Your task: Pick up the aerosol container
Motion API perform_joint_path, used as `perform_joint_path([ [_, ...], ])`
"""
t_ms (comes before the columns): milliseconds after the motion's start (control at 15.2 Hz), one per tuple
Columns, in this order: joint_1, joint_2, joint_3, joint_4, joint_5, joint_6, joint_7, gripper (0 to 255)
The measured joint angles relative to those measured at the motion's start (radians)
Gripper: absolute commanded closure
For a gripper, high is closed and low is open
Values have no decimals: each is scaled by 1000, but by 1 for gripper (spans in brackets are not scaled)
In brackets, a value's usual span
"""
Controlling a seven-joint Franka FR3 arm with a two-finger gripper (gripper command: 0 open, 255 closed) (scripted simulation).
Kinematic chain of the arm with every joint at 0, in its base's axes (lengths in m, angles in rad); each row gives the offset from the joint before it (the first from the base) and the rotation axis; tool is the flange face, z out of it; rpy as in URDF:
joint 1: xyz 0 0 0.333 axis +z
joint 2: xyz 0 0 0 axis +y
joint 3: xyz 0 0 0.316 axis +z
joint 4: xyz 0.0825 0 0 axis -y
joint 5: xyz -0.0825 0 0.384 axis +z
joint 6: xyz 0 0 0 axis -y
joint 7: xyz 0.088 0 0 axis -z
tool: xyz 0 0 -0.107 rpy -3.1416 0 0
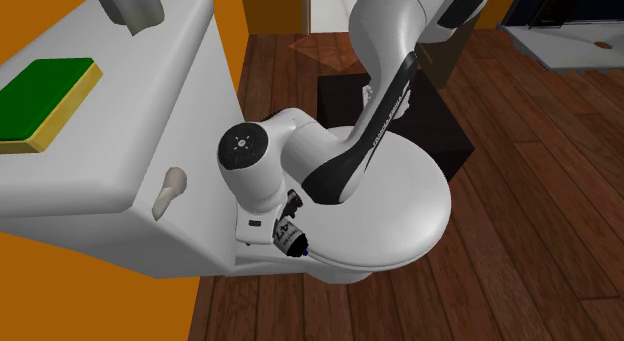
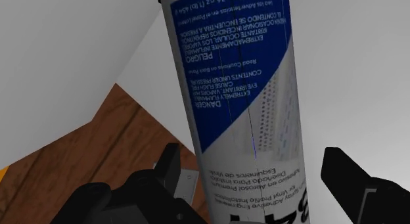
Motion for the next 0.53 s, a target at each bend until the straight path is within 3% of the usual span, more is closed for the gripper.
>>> perform_joint_path([
  [66, 0, 2, 1, 0, 1, 3, 0, 255],
  [528, 1, 3, 2, 0, 2, 6, 1, 255],
])
